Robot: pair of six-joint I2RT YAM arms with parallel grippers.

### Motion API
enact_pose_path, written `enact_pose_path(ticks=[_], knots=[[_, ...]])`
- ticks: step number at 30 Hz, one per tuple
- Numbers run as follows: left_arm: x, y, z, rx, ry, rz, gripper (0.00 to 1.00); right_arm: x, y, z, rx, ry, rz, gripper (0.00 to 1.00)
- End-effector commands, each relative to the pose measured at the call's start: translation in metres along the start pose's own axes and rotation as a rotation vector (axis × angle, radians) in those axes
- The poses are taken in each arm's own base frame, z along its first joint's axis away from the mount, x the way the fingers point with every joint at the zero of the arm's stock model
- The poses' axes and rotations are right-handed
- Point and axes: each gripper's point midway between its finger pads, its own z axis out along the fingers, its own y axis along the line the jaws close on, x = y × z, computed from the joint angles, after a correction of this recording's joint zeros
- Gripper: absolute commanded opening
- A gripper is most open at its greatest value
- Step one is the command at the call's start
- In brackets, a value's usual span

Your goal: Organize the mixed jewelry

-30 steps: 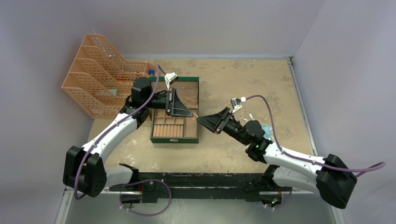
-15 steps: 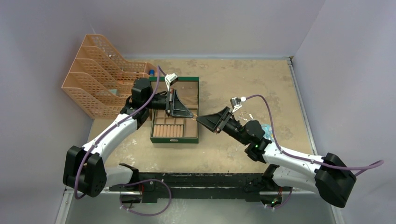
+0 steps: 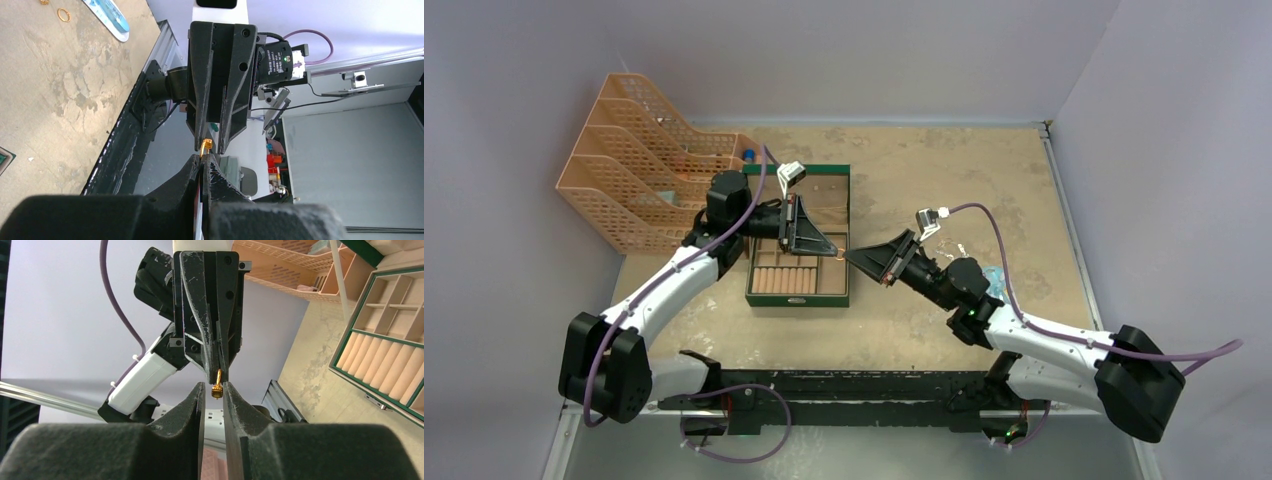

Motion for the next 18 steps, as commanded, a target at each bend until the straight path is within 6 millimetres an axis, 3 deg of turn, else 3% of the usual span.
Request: enact_pose_path(ticks=[1,11,15,17,18], knots=[[0.002,-0.014,-0.002,0.031,0.002,0.066,0.0,-0.01,0.034,0.005,-0.106,-0.029,-0.012,0.2],[0.002,-0.011,-0.002,0.021,-0.004,0.062,0.02,-0.008,0.023,0.009,-0.063,-0.023,-0.009,0.05],[-0.012,0.01,-0.004,-0.143,-0.12,0.055,0.42,-0.011,0.007,0.014,0.023,-0.034,-0.03,0.04],[-0.023,0.033,-0.014,-0.318,-0.215,0.049,0.55,-0.012,-0.01,0.016,0.107,-0.034,-0.051,0.04],[-0.028,0.054,-0.026,-0.458,-0.282,0.025,0.58,-0.012,-0.019,0.017,0.152,-0.031,-0.074,0.05]])
